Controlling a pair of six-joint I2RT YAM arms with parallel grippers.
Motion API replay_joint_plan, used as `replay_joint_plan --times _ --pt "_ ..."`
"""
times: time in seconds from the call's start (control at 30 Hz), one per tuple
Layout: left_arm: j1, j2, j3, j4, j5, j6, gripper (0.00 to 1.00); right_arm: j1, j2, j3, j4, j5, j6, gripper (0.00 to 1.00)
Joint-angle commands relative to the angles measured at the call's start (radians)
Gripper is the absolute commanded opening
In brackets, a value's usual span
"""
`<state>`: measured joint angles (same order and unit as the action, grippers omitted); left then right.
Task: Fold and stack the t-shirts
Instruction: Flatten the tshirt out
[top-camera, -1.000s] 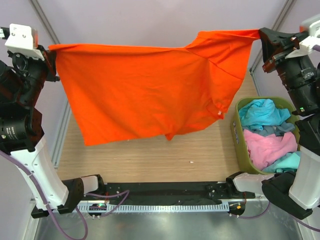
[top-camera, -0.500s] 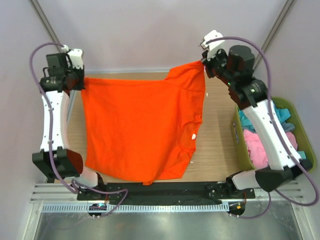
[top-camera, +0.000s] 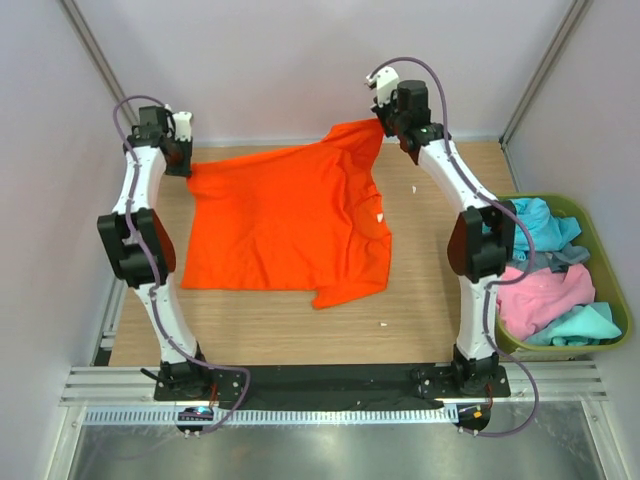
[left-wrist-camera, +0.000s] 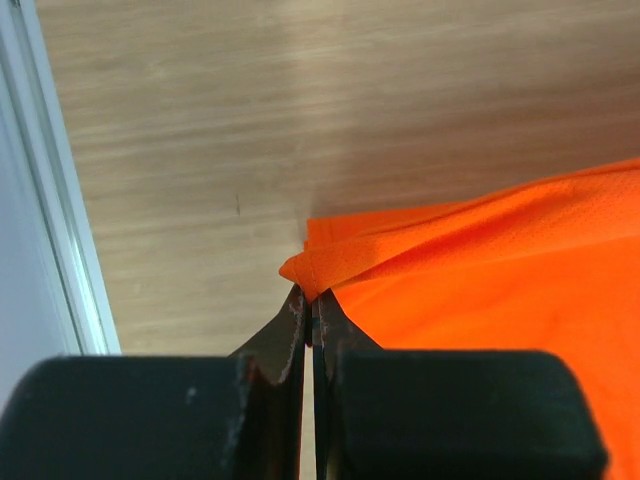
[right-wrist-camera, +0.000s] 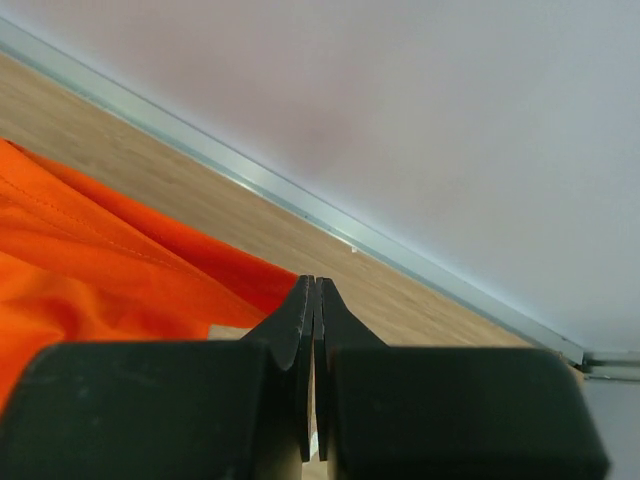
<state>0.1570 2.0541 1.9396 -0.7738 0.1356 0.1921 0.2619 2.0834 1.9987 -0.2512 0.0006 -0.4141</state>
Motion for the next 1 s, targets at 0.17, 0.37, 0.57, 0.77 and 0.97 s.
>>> replay_joint_plan --times 0.17,0.37,0.57,0.77,0.97 --pt "0.006 0.026 0.295 0.013 0.015 -0.057 0.00 -0.006 0.026 0.276 0.118 0.081 0.000 0.01" --pt "0.004 -0.233 0.205 -0.002 0.093 -0.092 0.00 0.020 -0.277 0.106 0.026 0.049 0.051 0.01" --pt "-0.046 -0.536 0.052 -0.033 0.104 -0.017 0.00 0.141 -0.586 -0.063 -0.114 0.056 0.011 0.01" --pt "-0.066 -0.782 -0.010 -0.030 0.090 -0.037 0.00 0.220 -0.808 -0.011 -0.379 0.087 0.109 0.01" --pt "-0.066 -0.864 0.088 -0.022 0.075 -0.074 0.00 0.148 -0.879 0.086 -0.404 0.067 0.092 0.01"
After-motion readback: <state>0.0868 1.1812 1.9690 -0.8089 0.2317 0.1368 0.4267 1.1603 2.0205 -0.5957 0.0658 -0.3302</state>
